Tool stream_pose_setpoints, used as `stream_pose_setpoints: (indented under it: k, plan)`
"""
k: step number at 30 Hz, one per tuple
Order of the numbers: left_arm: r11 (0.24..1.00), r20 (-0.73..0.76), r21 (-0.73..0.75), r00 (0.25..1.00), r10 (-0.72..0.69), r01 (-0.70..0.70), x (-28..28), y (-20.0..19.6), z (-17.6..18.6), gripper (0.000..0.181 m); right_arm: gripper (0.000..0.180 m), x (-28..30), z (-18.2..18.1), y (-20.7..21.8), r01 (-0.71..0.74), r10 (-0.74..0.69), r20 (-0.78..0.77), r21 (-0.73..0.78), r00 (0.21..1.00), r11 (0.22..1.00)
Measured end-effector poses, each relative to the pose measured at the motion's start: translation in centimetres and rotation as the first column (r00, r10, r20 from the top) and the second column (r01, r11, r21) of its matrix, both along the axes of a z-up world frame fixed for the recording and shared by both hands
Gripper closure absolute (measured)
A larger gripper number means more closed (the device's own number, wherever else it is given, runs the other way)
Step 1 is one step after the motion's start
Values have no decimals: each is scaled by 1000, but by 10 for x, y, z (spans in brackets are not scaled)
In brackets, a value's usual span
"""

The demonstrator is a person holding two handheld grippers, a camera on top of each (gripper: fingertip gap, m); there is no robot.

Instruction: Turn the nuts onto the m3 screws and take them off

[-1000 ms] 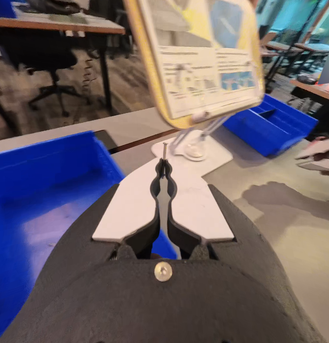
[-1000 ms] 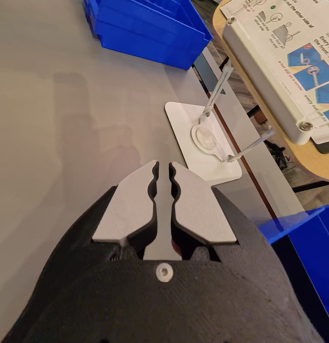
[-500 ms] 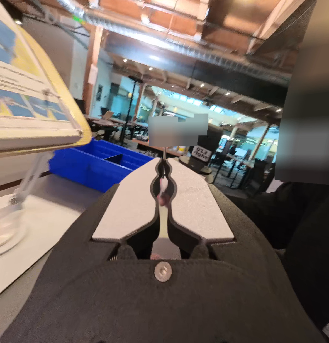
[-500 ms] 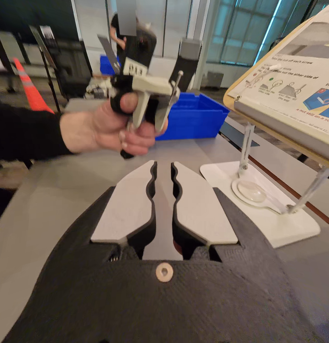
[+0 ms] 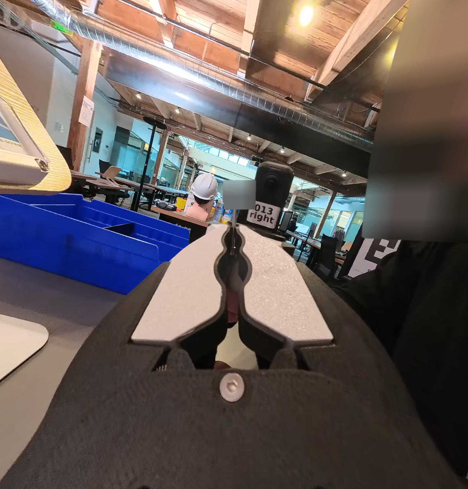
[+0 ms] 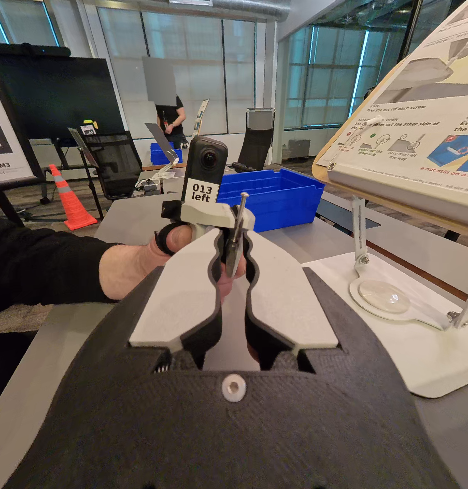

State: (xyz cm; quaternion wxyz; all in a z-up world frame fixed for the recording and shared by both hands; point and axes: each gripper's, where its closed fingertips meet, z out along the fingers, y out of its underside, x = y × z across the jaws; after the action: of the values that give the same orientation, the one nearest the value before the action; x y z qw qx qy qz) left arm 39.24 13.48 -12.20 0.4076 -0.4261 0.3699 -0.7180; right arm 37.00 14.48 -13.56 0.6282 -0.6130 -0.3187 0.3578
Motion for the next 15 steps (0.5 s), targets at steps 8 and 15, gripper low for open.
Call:
stream_pose_setpoints:
  k: [8,15]
  plan:
    - [1000,43,-6,999,-28,29,-3,-4,3,179,175,-4,2,-2,-10,10,-21,1,1000,1000]
    - [989,-38,114,994,104,-99,-9,12,1,153,175,6,-8,1,20,-23,137,26,990,999]
